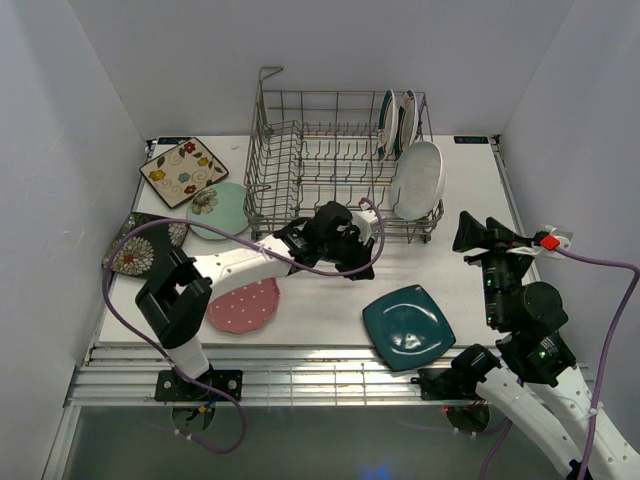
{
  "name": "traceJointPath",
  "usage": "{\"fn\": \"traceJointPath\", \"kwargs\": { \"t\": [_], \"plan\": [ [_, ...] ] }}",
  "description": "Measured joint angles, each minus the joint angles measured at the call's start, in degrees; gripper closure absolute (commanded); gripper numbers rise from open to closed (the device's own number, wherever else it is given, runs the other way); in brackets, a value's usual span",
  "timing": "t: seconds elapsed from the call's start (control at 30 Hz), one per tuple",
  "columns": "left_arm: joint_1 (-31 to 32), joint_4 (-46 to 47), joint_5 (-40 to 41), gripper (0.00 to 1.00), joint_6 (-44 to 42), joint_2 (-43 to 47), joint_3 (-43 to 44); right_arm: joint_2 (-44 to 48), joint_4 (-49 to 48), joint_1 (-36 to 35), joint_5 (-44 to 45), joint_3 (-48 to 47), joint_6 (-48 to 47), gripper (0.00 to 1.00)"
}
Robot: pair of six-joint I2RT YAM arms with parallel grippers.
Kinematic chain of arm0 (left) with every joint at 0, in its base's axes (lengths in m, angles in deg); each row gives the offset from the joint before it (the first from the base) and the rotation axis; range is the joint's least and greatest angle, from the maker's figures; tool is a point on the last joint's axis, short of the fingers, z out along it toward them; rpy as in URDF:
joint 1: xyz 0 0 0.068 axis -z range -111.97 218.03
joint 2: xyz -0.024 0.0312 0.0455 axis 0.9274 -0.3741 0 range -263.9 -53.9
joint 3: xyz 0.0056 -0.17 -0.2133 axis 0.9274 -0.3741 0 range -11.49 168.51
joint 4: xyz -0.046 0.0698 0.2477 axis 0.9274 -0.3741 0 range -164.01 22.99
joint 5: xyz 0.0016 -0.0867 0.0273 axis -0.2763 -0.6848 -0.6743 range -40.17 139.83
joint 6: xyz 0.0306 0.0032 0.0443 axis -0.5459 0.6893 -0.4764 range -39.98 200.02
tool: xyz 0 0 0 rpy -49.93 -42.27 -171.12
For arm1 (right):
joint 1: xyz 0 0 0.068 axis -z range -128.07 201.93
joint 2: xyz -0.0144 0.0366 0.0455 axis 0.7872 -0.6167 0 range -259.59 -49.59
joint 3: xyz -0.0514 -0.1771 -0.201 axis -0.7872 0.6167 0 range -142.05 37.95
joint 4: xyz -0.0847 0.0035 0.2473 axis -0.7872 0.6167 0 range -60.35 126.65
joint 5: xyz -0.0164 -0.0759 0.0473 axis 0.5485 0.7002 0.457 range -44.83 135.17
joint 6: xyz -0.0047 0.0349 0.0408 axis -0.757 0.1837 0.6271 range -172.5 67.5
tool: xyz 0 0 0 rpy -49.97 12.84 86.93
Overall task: Load the plates into the dish rack
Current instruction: Pick up the plate at the center of the board.
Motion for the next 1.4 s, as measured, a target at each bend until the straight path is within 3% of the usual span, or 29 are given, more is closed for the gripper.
{"fn": "traceJointPath", "kwargs": {
  "t": [0.13,0.33,0.47,1.03,1.4],
  "plan": [
    [0.0,1.5,0.2,0.70,-0.3,-0.2,-1.2,0.8,1.5,0.0,-0.4,0.1,1.3,0.34],
    [0.0,2.5,0.6,0.21,-1.2,-3.1,-1.3,1.7,3.0,0.0,-0.5,0.2,2.4,0.34],
    [0.0,3.1,1.2,0.02,-1.2,-3.4,-3.2,2.5,3.5,0.0,-0.7,0.2,2.7,0.34],
    [0.6,4.7,-1.5,0.02,-0.2,2.9,-14.4,2.8,4.3,0.0,-1.5,0.2,3.6,0.34],
    [0.6,9.6,-11.5,0.02,-1.2,13.1,-23.6,2.8,4.3,0.0,-1.9,0.2,3.6,0.34]
  ]
}}
